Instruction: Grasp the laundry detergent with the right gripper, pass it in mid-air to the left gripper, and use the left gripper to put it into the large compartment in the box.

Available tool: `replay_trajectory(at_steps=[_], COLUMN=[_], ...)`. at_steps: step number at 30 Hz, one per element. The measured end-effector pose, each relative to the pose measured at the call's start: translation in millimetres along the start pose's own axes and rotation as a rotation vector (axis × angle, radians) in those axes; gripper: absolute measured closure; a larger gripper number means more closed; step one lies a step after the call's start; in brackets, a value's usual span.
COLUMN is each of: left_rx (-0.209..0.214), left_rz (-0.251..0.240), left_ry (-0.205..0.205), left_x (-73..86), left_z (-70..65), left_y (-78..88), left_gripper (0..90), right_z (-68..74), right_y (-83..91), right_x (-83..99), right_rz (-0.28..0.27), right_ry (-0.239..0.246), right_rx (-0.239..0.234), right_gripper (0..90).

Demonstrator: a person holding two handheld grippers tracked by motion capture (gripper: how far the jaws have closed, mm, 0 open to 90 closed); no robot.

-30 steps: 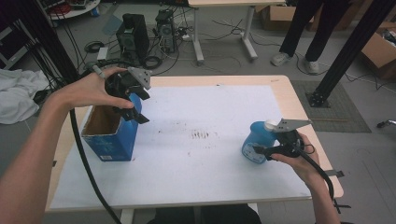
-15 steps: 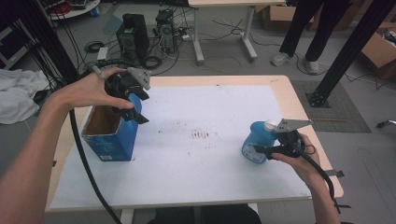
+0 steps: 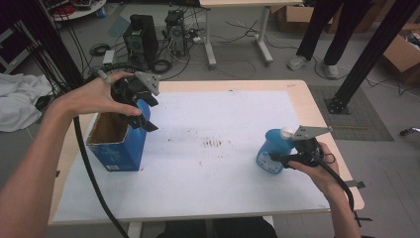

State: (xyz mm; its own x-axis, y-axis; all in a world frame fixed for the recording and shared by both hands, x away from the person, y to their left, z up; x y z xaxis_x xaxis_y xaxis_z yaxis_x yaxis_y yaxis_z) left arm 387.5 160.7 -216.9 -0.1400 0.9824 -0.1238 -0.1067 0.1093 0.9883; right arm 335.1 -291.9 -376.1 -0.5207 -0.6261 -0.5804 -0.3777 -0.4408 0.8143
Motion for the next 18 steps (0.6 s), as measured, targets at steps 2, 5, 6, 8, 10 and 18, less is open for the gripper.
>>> replay_trajectory(at_steps=[2, 5, 6, 8, 10, 18], left_rx=[-0.001, -0.001, -0.002, 0.001, 0.001, -0.001], left_rz=[0.000, 0.000, 0.000, 0.000, -0.001, -0.002], left_ry=[-0.002, -0.002, -0.001, -0.004, -0.005, -0.004], left_x=[-0.2, -0.4, -0.6, -0.8, -0.9, -0.2], left_z=[0.2, 0.4, 0.2, -0.1, -0.3, -0.3], left_y=[0.1, -0.1, -0.4, -0.7, -1.0, -0.7], left_gripper=[17.2, 17.2, 17.2, 17.2, 17.2, 17.2], right_z=[0.2, 0.9, 1.0, 0.7, 0.6, 0.2], right_y=[-0.2, -1.2, -1.3, -1.4, -1.2, -1.4], right_x=[0.0, 0.2, 0.2, 0.5, 0.7, 1.9], right_rz=[0.000, 0.002, 0.001, -0.002, -0.003, -0.014], right_ry=[-0.001, -0.001, -0.002, -0.008, -0.011, -0.021], right_rx=[0.000, -0.001, 0.001, 0.001, -0.001, 0.003], right_gripper=[37.4, 37.7, 37.9, 38.7, 39.4, 42.5])
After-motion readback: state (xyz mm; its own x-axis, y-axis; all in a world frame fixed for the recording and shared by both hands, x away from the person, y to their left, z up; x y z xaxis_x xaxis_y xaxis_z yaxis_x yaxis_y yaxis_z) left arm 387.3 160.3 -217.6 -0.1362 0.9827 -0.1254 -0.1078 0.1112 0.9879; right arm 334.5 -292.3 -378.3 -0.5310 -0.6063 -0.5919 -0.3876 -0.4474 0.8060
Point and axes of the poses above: each handheld gripper's, and its own axes: y roughly backward along the jaws, x roughly out of its underside, z roughly to its left, the point moved 1 cm from there along -y, roughly forward along the jaws, and after that the axes turned 15 degrees about z, right-handed, at the moved point
